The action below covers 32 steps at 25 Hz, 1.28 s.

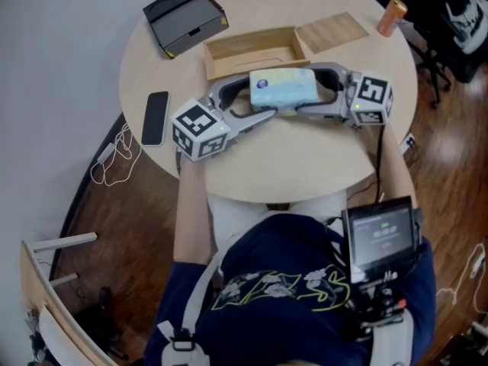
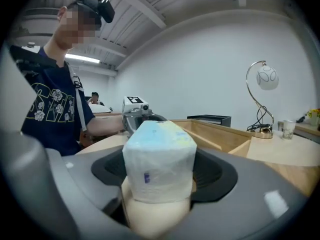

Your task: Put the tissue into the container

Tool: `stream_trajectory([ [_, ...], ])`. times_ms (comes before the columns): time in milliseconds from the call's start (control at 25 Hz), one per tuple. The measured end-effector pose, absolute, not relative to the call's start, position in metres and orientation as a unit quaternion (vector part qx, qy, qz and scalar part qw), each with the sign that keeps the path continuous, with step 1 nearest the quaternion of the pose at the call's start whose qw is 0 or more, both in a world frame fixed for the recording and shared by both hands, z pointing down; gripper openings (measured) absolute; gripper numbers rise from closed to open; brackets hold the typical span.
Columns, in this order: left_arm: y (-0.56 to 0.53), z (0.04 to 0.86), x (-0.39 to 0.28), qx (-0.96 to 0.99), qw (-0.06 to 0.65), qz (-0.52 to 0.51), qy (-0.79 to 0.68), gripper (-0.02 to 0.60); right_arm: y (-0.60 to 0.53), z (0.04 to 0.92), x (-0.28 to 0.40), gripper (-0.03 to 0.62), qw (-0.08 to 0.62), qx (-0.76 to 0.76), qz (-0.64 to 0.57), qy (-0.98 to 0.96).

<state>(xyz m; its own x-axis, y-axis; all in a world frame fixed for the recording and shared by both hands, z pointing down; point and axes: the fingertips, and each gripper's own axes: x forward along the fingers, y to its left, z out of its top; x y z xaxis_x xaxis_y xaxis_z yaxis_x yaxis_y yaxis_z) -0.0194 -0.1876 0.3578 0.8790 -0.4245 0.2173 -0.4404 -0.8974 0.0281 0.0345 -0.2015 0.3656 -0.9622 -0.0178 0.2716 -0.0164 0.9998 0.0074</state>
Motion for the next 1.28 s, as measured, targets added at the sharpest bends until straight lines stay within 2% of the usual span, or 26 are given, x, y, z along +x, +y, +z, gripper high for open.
stream_trajectory([
  [40,-0.183,0.353,-0.022,0.968,0.026,0.108,-0.227,0.344,-0.195,0.361,0.035,0.36,0.133,0.005,-0.006,-0.991],
  [280,-0.183,0.255,-0.04,0.961,-0.051,0.056,-0.266,0.337,-0.199,0.263,0.023,0.359,0.082,-0.011,-0.051,-0.995],
  [440,-0.238,0.235,-0.066,0.952,-0.022,0.086,-0.293,0.337,-0.253,0.234,-0.005,0.36,0.115,-0.02,-0.063,-0.991],
  [640,-0.286,0.286,-0.093,0.936,0.046,0.151,-0.315,0.339,-0.304,0.285,-0.038,0.368,0.187,-0.007,-0.015,-0.982],
  [680,-0.288,0.297,-0.094,0.935,0.051,0.162,-0.312,0.339,-0.307,0.296,-0.041,0.377,0.2,-0.002,-0.006,-0.98],
  [720,-0.287,0.304,-0.095,0.936,0.05,0.164,-0.309,0.344,-0.309,0.303,-0.044,0.429,0.203,0.003,0.001,-0.979],
  [760,-0.285,0.304,-0.096,0.937,0.044,0.157,-0.308,0.387,-0.31,0.303,-0.045,0.53,0.195,0.009,0.004,-0.981],
  [800,-0.282,0.299,-0.098,0.939,0.035,0.144,-0.31,0.401,-0.31,0.296,-0.044,0.557,0.18,0.014,0.003,-0.984],
  [840,-0.277,0.29,-0.1,0.941,0.026,0.131,-0.312,0.428,-0.307,0.286,-0.04,0.557,0.162,0.018,-0.003,-0.987],
  [1040,-0.223,0.261,-0.086,0.953,-0.034,0.119,-0.275,0.428,-0.246,0.249,-0.011,0.555,0.097,-0.002,-0.041,-0.994],
  [1080,-0.205,0.262,-0.079,0.958,-0.047,0.117,-0.258,0.368,-0.229,0.249,-0.005,0.54,0.08,-0.004,-0.041,-0.996],
  [1120,-0.187,0.264,-0.073,0.962,-0.062,0.114,-0.241,0.205,-0.213,0.251,0.001,0.423,0.06,0.004,-0.038,-0.997],
  [1160,-0.171,0.267,-0.066,0.965,-0.075,0.112,-0.227,0.006,-0.2,0.254,0.006,0.144,0.039,0.023,-0.029,-0.999],
  [1200,-0.157,0.272,-0.058,0.967,-0.083,0.111,-0.214,0.003,-0.189,0.259,0.009,0.0,0.021,0.044,-0.014,-0.999],
  [1280,-0.136,0.287,-0.04,0.97,-0.085,0.113,-0.196,0.003,-0.166,0.277,0.009,0.0,0.007,0.047,0.017,-0.999],
])
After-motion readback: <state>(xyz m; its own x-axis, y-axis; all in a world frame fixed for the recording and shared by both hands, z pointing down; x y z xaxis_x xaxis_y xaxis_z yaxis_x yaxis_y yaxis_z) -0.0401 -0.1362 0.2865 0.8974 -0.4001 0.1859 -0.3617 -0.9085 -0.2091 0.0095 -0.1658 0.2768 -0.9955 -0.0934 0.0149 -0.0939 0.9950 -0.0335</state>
